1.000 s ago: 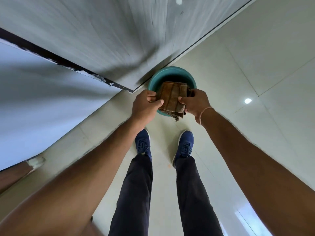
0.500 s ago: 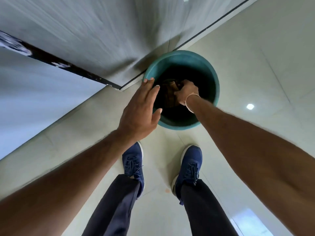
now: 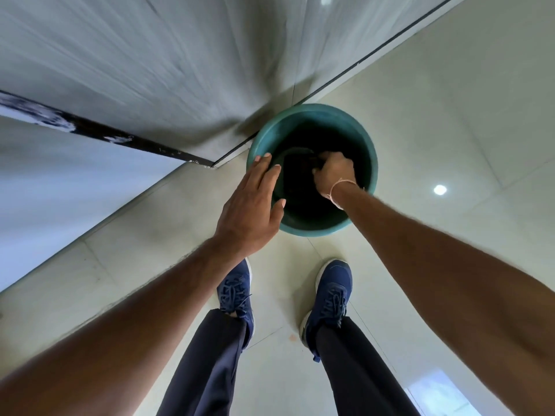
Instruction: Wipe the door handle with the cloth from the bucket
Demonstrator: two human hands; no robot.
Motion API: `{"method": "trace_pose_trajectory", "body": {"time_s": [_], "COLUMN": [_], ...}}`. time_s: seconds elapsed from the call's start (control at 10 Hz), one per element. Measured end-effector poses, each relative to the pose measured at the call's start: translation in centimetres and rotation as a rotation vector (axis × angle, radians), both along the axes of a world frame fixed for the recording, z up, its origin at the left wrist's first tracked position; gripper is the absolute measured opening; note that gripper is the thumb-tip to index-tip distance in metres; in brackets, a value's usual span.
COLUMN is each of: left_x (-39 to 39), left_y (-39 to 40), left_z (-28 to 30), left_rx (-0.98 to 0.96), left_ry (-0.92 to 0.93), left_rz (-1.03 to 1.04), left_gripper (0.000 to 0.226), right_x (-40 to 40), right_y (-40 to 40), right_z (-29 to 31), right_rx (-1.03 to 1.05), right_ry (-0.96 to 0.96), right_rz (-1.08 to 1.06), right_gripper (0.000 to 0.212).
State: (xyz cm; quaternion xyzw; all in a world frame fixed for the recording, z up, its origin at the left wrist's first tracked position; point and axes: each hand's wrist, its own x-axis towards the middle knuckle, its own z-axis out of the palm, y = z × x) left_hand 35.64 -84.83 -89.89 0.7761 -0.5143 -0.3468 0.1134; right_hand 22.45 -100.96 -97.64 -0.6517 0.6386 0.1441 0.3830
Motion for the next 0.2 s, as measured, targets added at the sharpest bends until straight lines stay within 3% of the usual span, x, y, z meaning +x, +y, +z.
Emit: {"method": "trace_pose_trajectory", "body": {"time_s": [0.2], "left_x": [-1.1], "left_y": [-2.6], "left_z": [9.9], "left_rx": [-0.040], "left_ry": [0.053], "left_rz": [0.024], "left_gripper": [0.071], "right_x": [-1.4], "right_y": [2.2], "right_z": [14.5], "right_rx": [-0.121], "right_ry": [-0.199], "right_rz": [0.086], "right_gripper": [0.049]}}
